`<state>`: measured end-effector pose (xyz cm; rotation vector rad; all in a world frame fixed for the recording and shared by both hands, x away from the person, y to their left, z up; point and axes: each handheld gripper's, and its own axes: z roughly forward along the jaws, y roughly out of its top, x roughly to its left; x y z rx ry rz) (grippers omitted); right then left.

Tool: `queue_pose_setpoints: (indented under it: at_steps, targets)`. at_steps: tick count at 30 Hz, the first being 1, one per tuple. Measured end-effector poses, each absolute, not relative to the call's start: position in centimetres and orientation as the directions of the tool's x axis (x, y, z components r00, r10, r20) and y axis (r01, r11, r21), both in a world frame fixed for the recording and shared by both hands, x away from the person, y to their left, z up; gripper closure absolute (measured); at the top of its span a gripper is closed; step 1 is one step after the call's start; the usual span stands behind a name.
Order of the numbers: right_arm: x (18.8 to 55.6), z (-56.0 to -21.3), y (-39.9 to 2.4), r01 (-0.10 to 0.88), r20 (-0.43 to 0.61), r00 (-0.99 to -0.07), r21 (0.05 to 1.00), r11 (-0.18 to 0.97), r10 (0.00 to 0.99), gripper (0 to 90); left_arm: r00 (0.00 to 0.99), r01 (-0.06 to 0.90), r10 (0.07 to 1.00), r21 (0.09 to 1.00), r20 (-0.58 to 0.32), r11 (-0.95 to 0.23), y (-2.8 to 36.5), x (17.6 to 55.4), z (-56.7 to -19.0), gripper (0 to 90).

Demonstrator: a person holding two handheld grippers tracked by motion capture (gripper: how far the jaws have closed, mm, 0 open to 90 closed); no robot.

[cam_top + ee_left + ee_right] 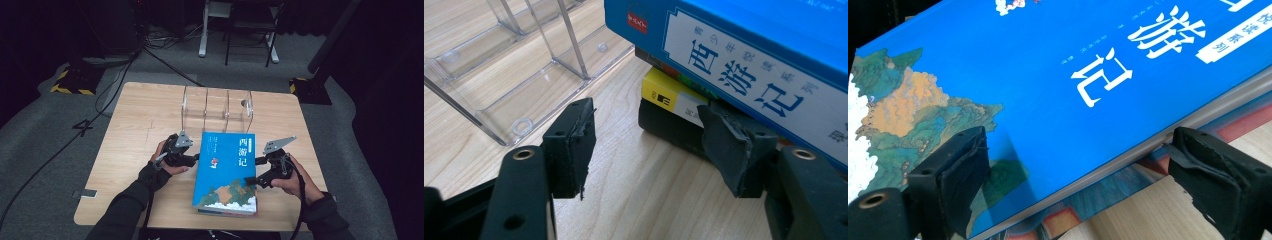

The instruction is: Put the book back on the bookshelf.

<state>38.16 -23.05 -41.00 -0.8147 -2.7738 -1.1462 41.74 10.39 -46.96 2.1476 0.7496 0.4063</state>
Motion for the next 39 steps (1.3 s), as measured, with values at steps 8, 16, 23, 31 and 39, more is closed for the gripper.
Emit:
queue_pose_setpoints:
  at_steps: [8, 16, 23, 31, 39]
  targets:
    - [38.2, -40.5, -22.8, 0.437, 0.170, -0.873, 0.688, 0.579, 0.456, 12.8, 0.769, 0.384, 0.639, 0.785, 0.019, -0.486, 10.4, 42.1, -47.0, 41.1]
    - [39.9, -40.6, -22.3, 0.436, 0.188, -0.869, 0.728, 0.529, 0.457, 25.3, 0.769, 0.388, 0.640, 0.784, 0.015, -0.484, 10.4, 42.4, -47.0, 41.5]
    - [41.9, -40.8, -21.6, 0.453, 0.254, -0.872, 0.745, 0.490, 0.418, 45.8, 0.760, 0.406, 0.650, 0.790, -0.012, -0.460, 10.5, 42.9, -47.1, 42.1]
    - [42.3, -40.5, -20.9, 0.420, 0.243, -0.887, 0.778, 0.466, 0.393, 58.8, 0.761, 0.404, 0.648, 0.790, -0.010, -0.461, 10.6, 43.4, -47.1, 42.5]
    - [41.6, -39.6, -20.7, 0.333, 0.167, -0.907, 0.846, 0.416, 0.387, 63.4, 0.776, 0.419, 0.624, 0.816, -0.094, -0.399, 10.7, 44.6, -46.2, 53.9]
